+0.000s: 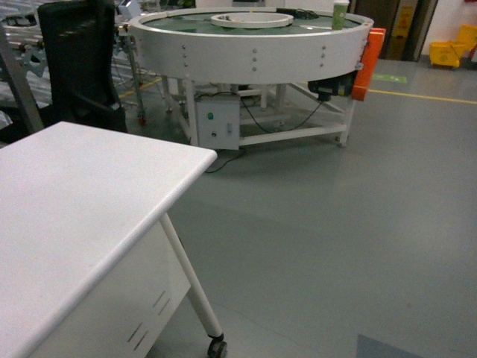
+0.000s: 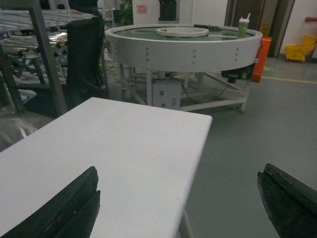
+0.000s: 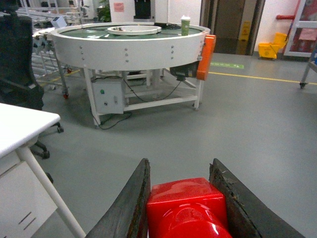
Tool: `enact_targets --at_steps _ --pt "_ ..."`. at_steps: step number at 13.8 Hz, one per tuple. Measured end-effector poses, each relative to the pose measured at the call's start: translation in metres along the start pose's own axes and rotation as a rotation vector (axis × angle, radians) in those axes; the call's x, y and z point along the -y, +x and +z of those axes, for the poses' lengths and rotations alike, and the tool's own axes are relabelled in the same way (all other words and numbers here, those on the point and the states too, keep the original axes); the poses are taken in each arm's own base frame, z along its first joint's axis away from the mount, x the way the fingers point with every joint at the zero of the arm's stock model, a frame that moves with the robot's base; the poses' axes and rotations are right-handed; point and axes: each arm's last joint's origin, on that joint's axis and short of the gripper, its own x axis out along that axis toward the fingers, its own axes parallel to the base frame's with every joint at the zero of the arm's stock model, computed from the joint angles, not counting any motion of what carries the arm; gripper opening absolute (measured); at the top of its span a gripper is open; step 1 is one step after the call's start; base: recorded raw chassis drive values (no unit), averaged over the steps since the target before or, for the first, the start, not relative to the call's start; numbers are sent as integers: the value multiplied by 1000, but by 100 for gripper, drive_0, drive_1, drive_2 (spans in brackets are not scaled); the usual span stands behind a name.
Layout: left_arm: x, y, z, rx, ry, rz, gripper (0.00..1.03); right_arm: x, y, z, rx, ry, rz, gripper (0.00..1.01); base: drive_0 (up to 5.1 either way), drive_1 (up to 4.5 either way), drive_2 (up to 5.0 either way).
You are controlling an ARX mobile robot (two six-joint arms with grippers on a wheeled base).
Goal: Pick red block from blue box to shelf
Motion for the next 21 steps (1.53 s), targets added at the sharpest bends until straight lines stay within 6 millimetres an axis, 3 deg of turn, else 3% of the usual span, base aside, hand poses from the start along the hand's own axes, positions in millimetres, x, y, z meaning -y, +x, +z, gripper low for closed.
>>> enact_targets --at_steps 21 --pt "0 0 0 0 0 -2 98 0 0 0 0 0 -1 29 -139 -139 -139"
